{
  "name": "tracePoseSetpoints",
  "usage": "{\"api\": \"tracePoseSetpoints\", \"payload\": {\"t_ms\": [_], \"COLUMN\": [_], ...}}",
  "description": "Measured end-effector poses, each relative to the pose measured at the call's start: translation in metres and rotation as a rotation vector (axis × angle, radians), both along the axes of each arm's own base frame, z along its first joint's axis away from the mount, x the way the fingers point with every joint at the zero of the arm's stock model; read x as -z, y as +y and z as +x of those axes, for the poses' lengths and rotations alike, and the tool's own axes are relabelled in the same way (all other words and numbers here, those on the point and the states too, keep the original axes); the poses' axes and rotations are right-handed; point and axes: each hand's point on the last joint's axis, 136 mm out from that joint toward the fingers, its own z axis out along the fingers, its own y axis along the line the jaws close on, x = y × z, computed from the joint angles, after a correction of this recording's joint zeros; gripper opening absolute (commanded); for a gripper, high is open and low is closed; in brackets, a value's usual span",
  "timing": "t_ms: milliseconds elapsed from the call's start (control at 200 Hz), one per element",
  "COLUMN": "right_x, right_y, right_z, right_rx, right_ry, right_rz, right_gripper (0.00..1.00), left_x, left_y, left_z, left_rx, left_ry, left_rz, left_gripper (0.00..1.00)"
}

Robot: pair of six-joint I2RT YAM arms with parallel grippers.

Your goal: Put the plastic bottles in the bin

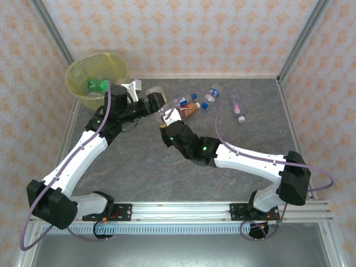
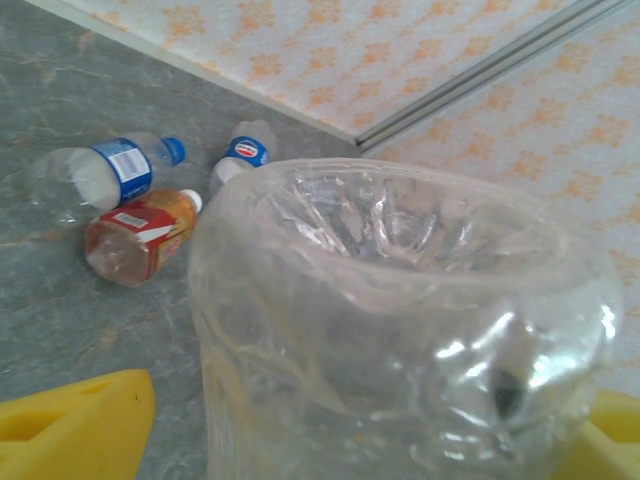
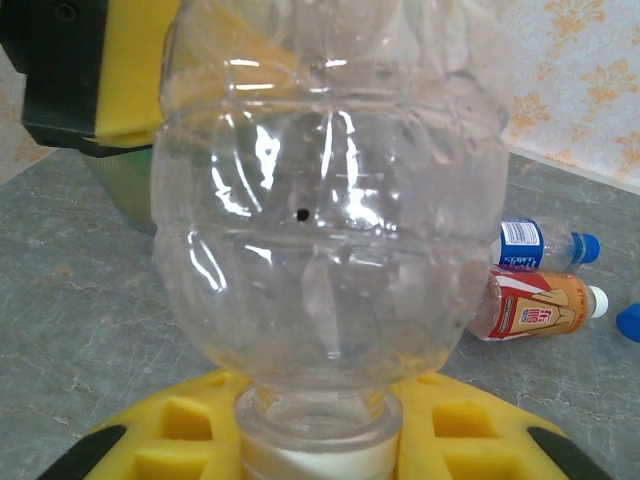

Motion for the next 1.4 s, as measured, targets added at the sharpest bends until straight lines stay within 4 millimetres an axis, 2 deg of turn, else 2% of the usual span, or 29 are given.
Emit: {"api": "tracePoseSetpoints", "payload": {"t_ms": [300,430,531,616,691,766,891,941,1026,1151,1251,1396], "right_x": [0.0,0.0,0.0,0.0,-0.001,-0.004,-0.011,-0.015,-0.027,-0.046,-0.062,-0.077], "right_y": [0.002,0.003,0.003,0.003,0.003,0.002,0.0,-0.003,-0.01,-0.023,-0.034,-0.055], "right_z": [-0.004,-0.006,-0.006,-0.005,-0.005,-0.003,-0.001,-0.002,-0.003,-0.006,-0.01,-0.012], "right_rx": [-0.011,-0.015,-0.016,-0.013,-0.008,0.004,0.02,0.029,0.043,0.064,0.081,0.118], "right_ry": [-0.006,-0.01,-0.012,-0.014,-0.02,-0.028,-0.046,-0.052,-0.071,-0.099,-0.119,-0.141], "right_rz": [-0.013,-0.018,-0.021,-0.02,-0.018,-0.007,0.012,0.028,0.061,0.125,0.182,0.247], "right_gripper": [0.25,0.25,0.27,0.43,0.63,0.79,0.94,1.0,1.0,1.0,1.0,1.0], "left_x": [0.0,-0.001,-0.003,-0.005,-0.007,-0.013,-0.036,-0.047,-0.062,-0.078,-0.094,-0.112], "left_y": [0.0,-0.003,-0.006,-0.007,-0.007,-0.007,-0.003,0.004,0.019,0.052,0.085,0.146], "left_z": [0.0,0.0,0.0,0.0,0.0,0.0,0.002,0.005,0.012,0.023,0.032,0.041], "left_rx": [0.002,0.018,0.03,0.041,0.041,0.04,0.023,0.002,-0.053,-0.162,-0.266,-0.45], "left_ry": [0.0,0.002,0.0,-0.005,-0.008,-0.016,-0.057,-0.081,-0.113,-0.141,-0.163,-0.191], "left_rz": [-0.001,-0.009,-0.017,-0.019,-0.021,-0.022,-0.015,-0.009,0.002,0.033,0.044,0.067], "left_gripper": [0.82,0.73,0.61,0.59,0.59,0.59,0.59,0.59,0.59,0.59,0.59,0.59]}}
